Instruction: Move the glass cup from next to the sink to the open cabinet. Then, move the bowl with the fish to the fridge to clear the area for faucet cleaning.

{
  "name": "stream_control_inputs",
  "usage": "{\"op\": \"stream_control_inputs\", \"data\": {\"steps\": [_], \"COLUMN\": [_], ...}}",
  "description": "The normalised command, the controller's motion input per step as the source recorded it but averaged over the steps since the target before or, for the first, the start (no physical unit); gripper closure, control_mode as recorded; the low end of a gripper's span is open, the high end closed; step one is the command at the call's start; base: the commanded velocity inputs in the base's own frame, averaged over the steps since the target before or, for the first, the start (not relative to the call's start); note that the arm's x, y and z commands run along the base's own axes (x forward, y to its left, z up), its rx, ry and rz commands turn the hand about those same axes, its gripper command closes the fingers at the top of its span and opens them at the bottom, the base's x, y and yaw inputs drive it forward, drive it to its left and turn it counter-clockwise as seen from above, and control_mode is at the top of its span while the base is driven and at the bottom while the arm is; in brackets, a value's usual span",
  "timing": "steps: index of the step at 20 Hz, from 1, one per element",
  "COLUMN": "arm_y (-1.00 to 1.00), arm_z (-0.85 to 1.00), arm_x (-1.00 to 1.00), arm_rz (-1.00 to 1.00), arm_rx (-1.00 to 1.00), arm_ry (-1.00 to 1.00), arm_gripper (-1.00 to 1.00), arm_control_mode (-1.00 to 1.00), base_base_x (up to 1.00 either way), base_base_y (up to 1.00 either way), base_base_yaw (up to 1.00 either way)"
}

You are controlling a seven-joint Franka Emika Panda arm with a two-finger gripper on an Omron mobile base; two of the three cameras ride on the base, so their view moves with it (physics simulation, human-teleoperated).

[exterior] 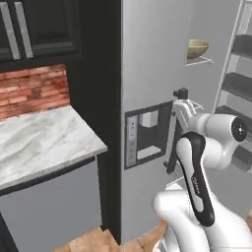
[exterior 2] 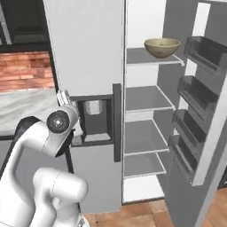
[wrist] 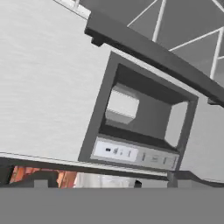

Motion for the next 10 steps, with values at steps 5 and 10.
{"op": "stream_control_inputs", "data": {"steps": [5, 10], "arm_y": [0.0, 0.0], "arm_z": [0.0, 0.0], "arm_x": [0.0, 0.0], "arm_rz": [0.0, 0.0], "arm_rx": [0.0, 0.0], "arm_ry": [0.0, 0.0], "arm_gripper": [-1.0, -1.0], "arm_control_mode": [1.0, 1.0], "base_base_x": [-0.08, -0.04], "base_base_y": [0.09, 0.14], "base_base_yaw": [0.95, 0.96]}}
